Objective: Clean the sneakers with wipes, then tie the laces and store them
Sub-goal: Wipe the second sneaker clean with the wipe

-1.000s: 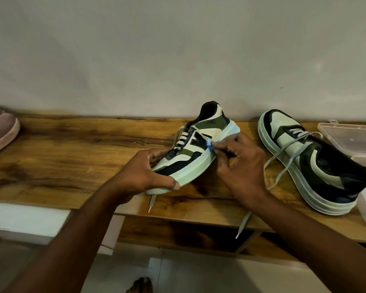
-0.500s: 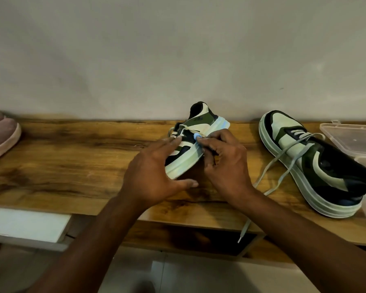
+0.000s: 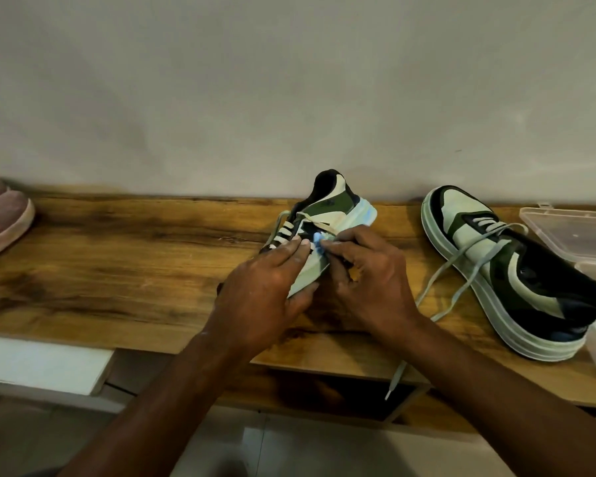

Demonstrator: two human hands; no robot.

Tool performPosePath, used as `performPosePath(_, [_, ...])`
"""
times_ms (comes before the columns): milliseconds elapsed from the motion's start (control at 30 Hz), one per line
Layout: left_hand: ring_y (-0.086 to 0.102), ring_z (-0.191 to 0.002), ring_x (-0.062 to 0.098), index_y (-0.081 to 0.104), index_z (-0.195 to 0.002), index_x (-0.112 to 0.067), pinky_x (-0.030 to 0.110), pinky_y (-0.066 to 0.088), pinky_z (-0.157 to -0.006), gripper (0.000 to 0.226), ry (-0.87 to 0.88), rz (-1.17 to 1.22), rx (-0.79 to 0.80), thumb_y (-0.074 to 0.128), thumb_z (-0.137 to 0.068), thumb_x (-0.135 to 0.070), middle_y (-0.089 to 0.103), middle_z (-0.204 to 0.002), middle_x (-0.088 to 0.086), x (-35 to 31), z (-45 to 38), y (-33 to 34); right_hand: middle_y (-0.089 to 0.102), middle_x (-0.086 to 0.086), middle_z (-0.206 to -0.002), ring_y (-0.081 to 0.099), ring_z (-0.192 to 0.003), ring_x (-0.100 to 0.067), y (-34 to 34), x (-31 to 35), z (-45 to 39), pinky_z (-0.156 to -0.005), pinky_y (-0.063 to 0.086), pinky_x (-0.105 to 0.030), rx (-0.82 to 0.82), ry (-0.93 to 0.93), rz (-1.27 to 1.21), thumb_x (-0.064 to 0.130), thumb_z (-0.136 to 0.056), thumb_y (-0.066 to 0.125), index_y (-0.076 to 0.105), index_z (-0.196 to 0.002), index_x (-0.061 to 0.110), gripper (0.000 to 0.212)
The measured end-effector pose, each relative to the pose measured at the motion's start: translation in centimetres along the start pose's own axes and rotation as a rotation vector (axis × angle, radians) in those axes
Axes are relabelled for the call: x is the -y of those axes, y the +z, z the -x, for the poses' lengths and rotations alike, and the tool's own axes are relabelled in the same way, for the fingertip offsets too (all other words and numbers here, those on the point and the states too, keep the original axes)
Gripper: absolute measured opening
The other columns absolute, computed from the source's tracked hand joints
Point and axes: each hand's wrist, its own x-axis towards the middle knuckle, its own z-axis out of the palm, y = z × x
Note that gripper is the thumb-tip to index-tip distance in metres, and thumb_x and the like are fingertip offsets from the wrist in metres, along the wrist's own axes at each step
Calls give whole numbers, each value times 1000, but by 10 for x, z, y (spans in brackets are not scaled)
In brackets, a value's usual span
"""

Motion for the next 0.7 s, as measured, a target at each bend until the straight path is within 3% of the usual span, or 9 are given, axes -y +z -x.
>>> performPosePath(167, [65,-126,25,56,-146,-10,49,63,-85,65,58,-8,4,63,-92,-45,58,-148,10,0,5,0,70,-4,-94,64,-79,-12,-8,-22,-13,-70,58,-32,-109,170,28,4,-86,77,79,-110,8,24])
performPosePath(300, [64,-127,25,57,-146,-12,49,62,-89,64,50,66,7,58,-93,-48,59,-147,8,7,8,-6,70,-5,-102,64,-89,-9,-1,13,6,-80,54,-15,-44,55,-22,3,-86,78,78,-110,6,24])
performPosePath(433, [66,-124,22,62,-142,-12,45,61,-93,62,27,179,-16,66,-88,-43,64,-141,8,9,11,-15,69,-8,-105,66,-96,-15,0,27,18,-85,55,-19,15,-79,-68,-3,-84,77,77,-110,1,27])
performPosePath(600, [68,-119,14,66,-137,-12,36,61,-91,57,-2,248,-50,73,-88,-40,69,-134,4,1,10,-21,69,-3,-97,62,-84,-7,-12,-16,-8,-74,52,-12,-126,140,33,-1,-82,78,80,-105,8,25])
performPosePath(700, [68,-118,11,66,-137,-13,33,60,-92,57,-17,264,-52,73,-88,-41,69,-133,3,3,9,-21,70,-3,-98,64,-87,-7,-7,-8,-6,-81,46,-5,-120,135,19,-5,-81,77,80,-105,8,27])
